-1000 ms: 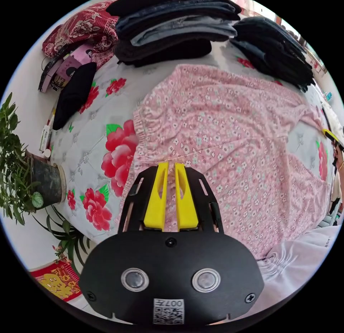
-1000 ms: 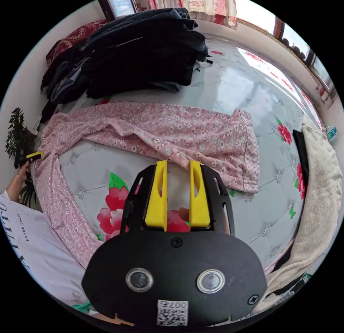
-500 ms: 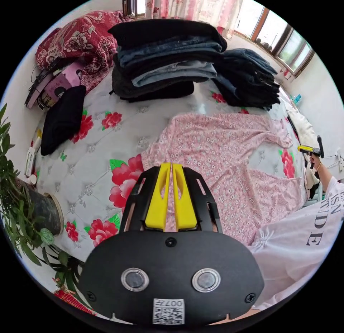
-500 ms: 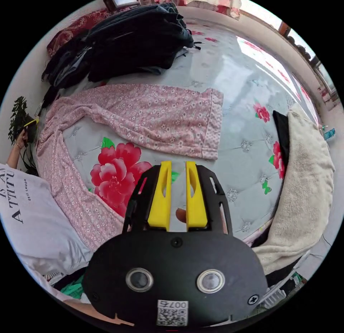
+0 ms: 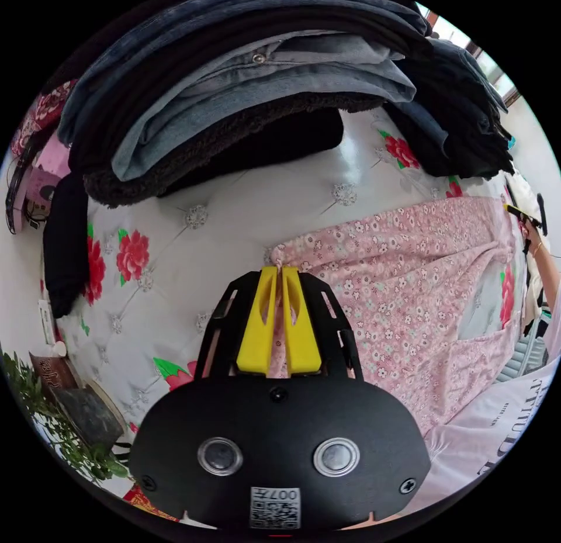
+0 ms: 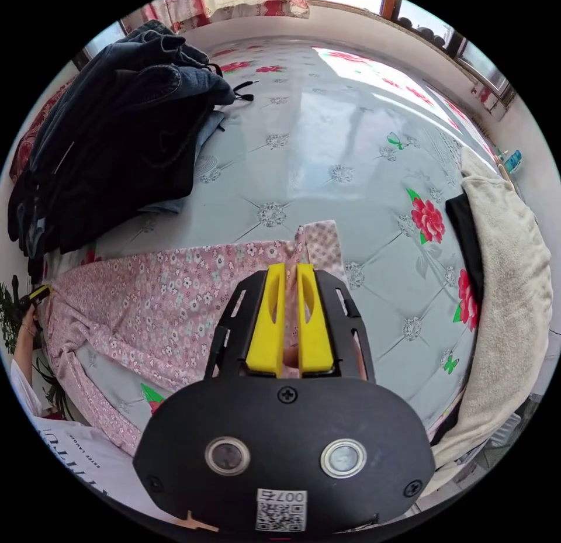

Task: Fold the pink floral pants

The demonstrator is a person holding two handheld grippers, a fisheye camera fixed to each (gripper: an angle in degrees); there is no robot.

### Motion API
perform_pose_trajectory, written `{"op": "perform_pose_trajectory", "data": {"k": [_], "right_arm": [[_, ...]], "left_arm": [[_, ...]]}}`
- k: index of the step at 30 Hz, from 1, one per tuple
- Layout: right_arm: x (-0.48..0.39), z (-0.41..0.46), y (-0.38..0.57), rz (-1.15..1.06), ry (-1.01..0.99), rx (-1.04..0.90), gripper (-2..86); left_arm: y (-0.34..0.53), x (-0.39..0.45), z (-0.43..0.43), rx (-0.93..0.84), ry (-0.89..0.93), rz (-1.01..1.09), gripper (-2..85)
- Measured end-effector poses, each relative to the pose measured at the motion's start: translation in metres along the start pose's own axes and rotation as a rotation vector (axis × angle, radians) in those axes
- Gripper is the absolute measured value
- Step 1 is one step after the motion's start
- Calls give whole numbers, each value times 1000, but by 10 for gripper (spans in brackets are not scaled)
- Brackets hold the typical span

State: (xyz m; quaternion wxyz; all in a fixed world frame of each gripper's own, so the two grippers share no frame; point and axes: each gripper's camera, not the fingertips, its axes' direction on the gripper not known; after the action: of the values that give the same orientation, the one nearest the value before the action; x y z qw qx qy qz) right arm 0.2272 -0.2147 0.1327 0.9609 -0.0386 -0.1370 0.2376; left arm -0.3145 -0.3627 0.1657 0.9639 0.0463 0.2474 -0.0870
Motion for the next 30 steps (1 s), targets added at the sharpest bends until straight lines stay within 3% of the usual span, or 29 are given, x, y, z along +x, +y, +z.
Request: {"op": "perform_pose_trajectory", "data": {"k": [4, 11, 17, 21, 26, 30], "right_arm": [[20, -54, 22, -47, -61, 129, 4], [91, -247, 117, 4, -462, 660, -2], [125, -321, 247, 10, -537, 847, -3], [138, -307, 332, 60, -466, 751, -3], [155, -219, 449, 277, -434, 427, -2], [165, -158, 501, 435, -501, 307, 1]], "left_arm": [[8, -6, -25, 17, 18, -5, -8], [106, -50, -194, 496, 270, -116, -10], [240, -74, -293, 759, 424, -139, -10], [304, -60, -296, 708, 440, -73, -9], [369, -25, -224, 388, 416, -105, -9], [380, -11, -182, 220, 406, -141, -9]]}}
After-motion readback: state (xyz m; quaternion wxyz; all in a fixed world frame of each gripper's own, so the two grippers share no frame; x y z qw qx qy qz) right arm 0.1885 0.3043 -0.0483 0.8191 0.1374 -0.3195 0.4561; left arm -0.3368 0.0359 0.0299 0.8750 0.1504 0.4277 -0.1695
